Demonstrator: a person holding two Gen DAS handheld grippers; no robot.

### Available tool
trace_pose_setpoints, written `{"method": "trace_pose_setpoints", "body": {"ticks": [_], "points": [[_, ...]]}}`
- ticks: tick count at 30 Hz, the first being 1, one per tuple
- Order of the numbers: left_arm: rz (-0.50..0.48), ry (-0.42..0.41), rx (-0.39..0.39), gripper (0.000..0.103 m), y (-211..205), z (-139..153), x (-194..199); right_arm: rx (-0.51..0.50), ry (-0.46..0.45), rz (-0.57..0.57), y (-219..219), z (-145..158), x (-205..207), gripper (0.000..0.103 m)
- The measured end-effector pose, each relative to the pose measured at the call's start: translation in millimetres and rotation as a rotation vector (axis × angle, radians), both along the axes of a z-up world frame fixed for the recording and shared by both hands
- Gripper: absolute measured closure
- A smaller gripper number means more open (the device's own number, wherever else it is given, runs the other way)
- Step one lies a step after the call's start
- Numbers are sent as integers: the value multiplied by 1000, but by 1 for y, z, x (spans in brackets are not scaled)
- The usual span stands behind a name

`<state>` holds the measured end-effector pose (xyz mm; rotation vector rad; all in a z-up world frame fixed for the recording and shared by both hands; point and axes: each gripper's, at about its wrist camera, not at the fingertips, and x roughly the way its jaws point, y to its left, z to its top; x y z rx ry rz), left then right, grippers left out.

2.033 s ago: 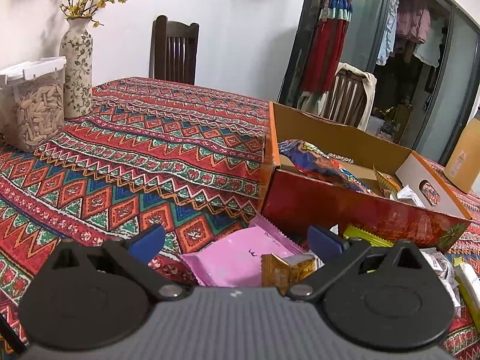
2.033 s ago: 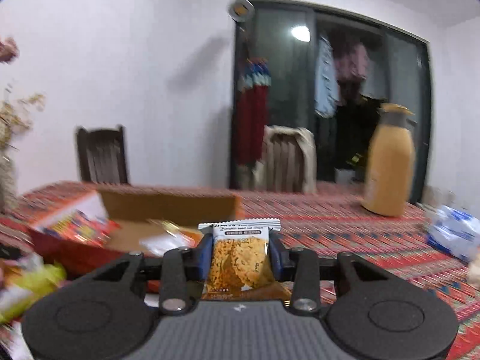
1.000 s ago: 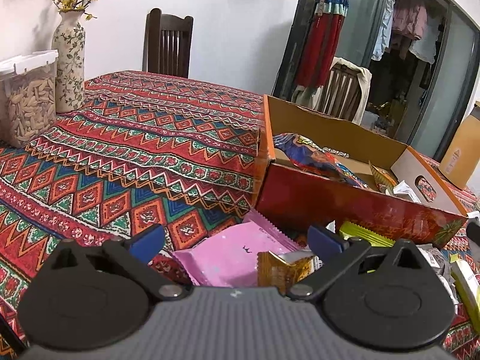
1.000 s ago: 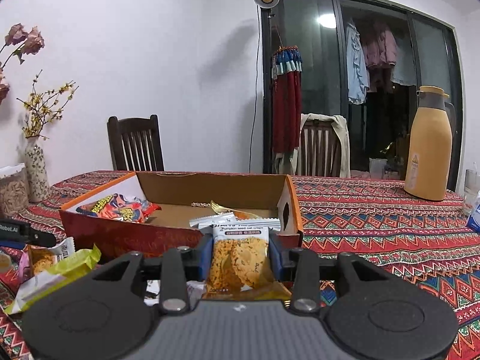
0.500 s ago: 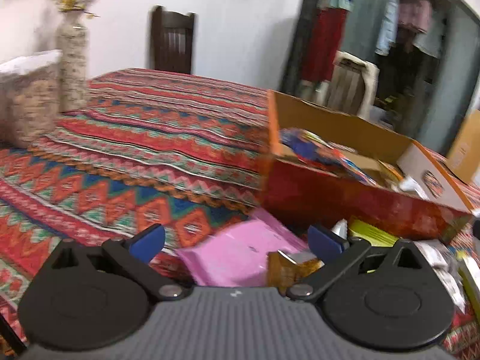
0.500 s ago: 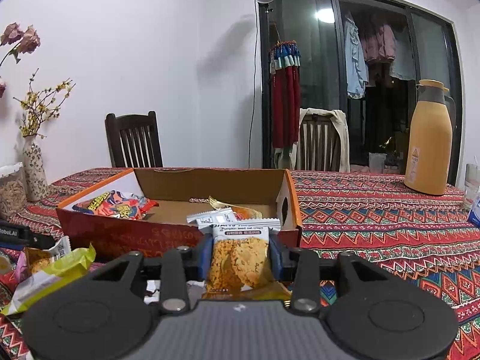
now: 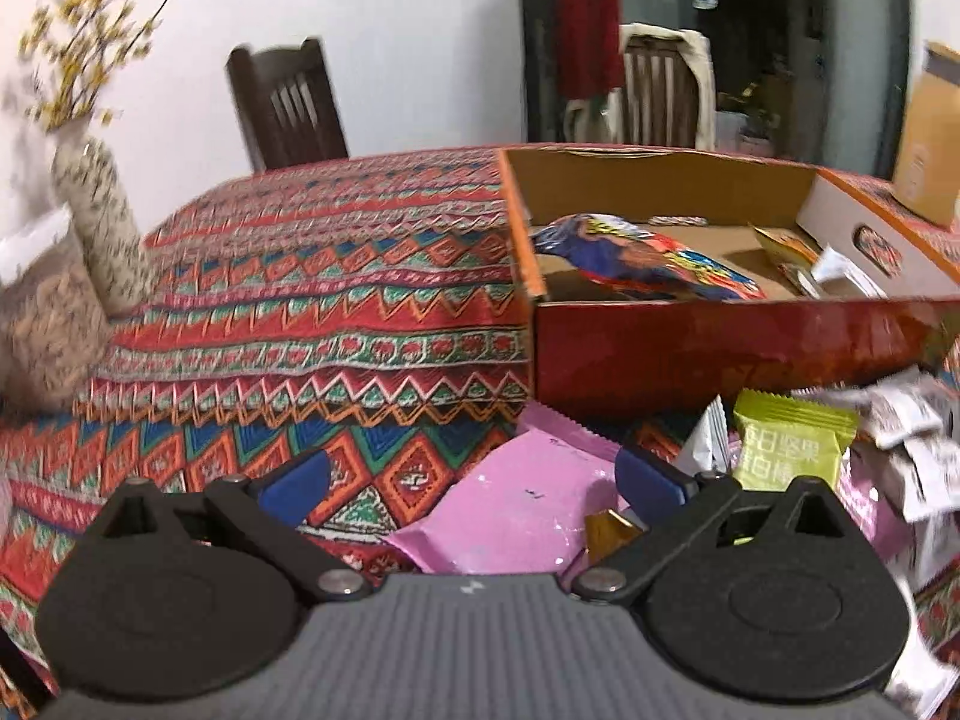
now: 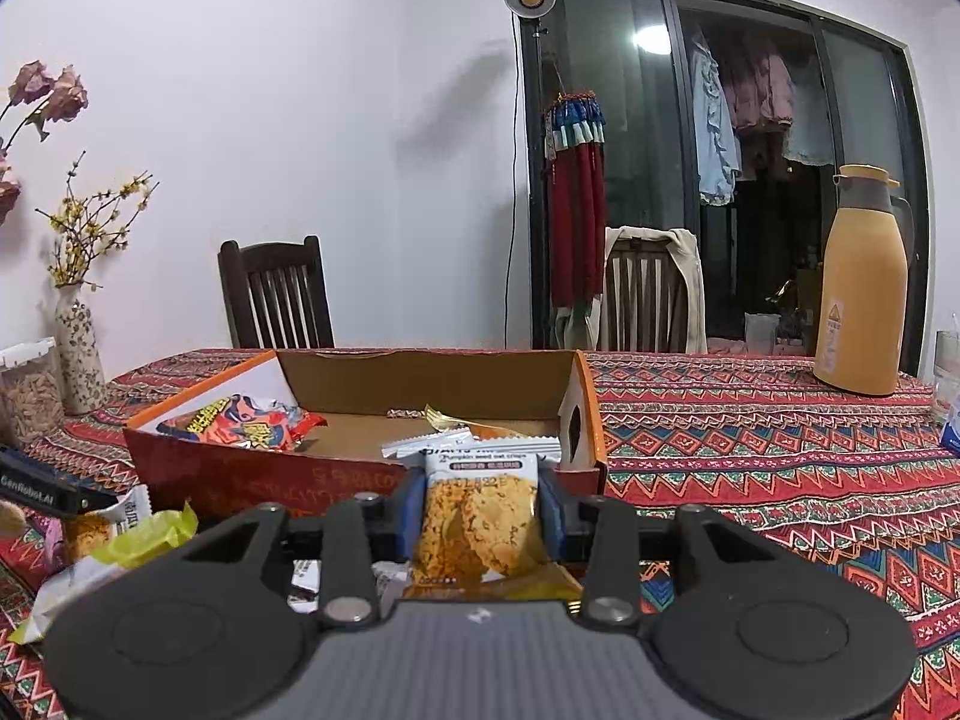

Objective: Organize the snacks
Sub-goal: 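Lift the cookie packet toward the box with the right tool while the left tool approaches the pink packet, then grasp the pink packet with the left tool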

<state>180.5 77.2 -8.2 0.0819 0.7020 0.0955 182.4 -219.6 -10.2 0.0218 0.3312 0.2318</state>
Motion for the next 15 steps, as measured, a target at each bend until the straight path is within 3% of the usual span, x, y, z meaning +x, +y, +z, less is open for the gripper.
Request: {"method": "trace_pose_setpoints", "body": {"ticks": [8,12,15], "points": [[-42,46,100,0,7,1,12,-6,9,-1,2,-2,2,65],[-156,83,39,0,11,0,4,-10,7,-2,2,-2,2,65],[-176,80,37,0,7,-3,4,-13,7,-1,2,-2,1,65]]}}
